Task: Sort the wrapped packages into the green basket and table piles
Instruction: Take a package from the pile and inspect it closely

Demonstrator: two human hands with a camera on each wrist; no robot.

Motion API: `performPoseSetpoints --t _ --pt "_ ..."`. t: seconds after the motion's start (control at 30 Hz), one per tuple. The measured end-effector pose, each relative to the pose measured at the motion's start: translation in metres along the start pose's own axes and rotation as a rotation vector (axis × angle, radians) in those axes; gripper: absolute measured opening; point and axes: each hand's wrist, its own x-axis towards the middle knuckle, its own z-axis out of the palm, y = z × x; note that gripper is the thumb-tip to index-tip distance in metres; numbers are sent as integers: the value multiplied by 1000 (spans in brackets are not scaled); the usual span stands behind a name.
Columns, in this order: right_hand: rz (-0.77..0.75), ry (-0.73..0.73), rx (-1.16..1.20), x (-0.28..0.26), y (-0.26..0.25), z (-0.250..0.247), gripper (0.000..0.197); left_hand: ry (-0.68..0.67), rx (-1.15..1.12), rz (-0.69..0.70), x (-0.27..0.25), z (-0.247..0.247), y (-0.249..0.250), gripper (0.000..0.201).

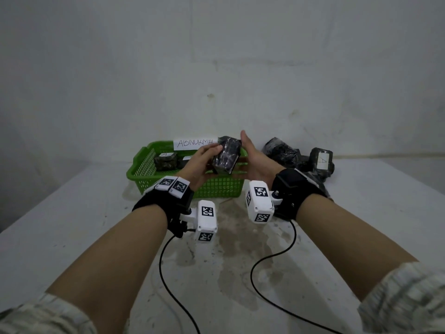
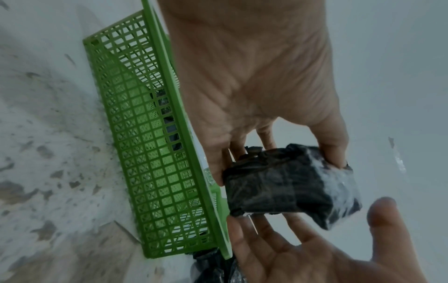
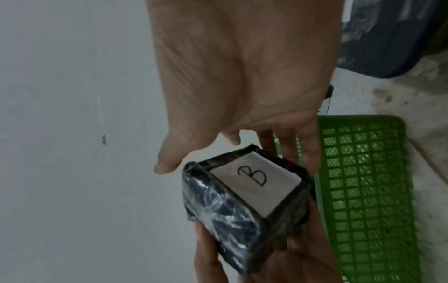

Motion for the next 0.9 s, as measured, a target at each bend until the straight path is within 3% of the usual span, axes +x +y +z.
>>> performPoseSetpoints --t 0.1,0.23,0.3,0.53,0.77,0.9 --pt "-76 74 21 -1 -2 8 49 25 5 2 0 0 4 25" --pt "-203 245 -51 3 1 9 43 -78 33 -37 -4 1 8 51" --pt "-210 288 -69 5 3 8 45 -96 50 -47 -5 3 9 47" --pt "-115 143 -52 3 3 5 59 -30 91 -3 -3 5 7 44" --pt "-149 199 5 5 4 7 47 -99 47 8 -7 6 1 42" --pt "-97 80 12 0 4 6 53 -54 78 -3 -7 2 0 42"
